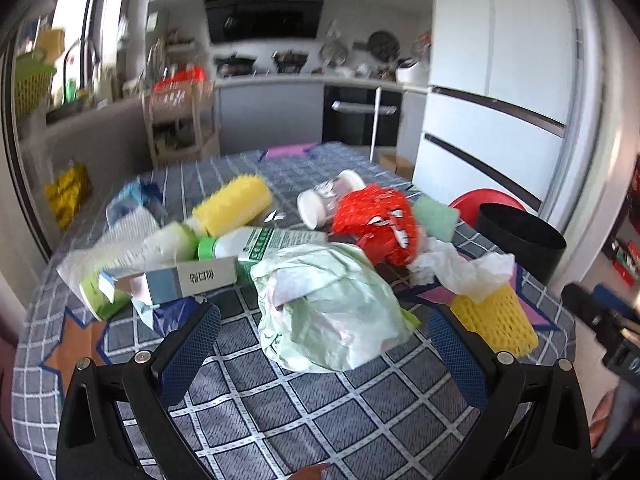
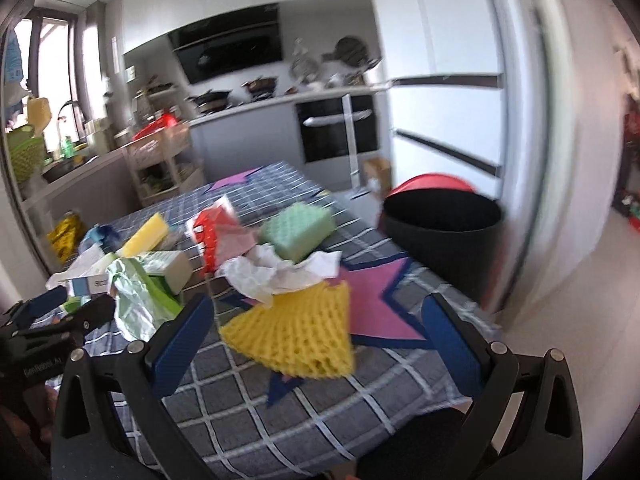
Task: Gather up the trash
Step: 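Grasp the yellow mesh sleeve with right tool while left tool grasps the green bag, then carry both items to the black bin and open both tools to drop them, then move right tool to the red snack bag and grasp it, then grasp the white medicine box with left tool while right tool holds the red bag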
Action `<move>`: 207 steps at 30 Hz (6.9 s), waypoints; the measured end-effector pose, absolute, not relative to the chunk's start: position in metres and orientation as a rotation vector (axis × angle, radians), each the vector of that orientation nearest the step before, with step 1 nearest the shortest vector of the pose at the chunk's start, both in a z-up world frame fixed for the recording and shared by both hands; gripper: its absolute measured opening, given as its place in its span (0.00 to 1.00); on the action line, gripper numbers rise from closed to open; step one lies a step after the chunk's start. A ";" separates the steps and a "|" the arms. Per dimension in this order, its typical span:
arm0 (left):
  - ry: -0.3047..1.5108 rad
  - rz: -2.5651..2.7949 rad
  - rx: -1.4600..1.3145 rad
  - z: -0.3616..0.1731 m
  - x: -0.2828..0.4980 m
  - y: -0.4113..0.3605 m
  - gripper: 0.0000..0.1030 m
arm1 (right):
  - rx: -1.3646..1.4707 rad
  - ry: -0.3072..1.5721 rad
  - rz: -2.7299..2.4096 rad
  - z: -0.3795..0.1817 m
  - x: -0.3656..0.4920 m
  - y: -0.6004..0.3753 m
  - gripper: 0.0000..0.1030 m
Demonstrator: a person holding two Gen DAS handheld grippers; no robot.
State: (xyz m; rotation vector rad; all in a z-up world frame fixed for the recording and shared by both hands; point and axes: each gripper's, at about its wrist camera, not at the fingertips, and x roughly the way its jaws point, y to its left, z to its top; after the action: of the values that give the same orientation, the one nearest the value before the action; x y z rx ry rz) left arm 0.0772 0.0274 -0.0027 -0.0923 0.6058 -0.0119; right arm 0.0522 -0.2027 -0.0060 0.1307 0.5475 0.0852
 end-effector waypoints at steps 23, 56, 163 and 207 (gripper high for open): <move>0.875 0.127 -0.128 -0.045 0.160 0.013 1.00 | 0.261 0.955 0.252 -0.069 0.130 -0.212 0.42; 0.683 -0.298 0.018 0.113 0.195 -0.151 1.00 | 0.505 0.616 0.221 0.044 0.150 -0.365 0.23; 0.716 0.134 -0.472 0.007 0.101 0.178 1.00 | 0.049 0.738 0.488 0.046 0.153 -0.103 0.22; 0.816 -0.181 -0.086 -0.002 0.079 0.058 0.98 | 0.138 0.754 0.540 0.029 0.118 -0.137 0.23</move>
State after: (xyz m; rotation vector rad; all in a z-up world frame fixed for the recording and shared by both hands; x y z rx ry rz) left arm 0.0788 0.0580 -0.0018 -0.0864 0.8162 -0.1805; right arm 0.1184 -0.1369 0.0294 0.1375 0.7536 0.5404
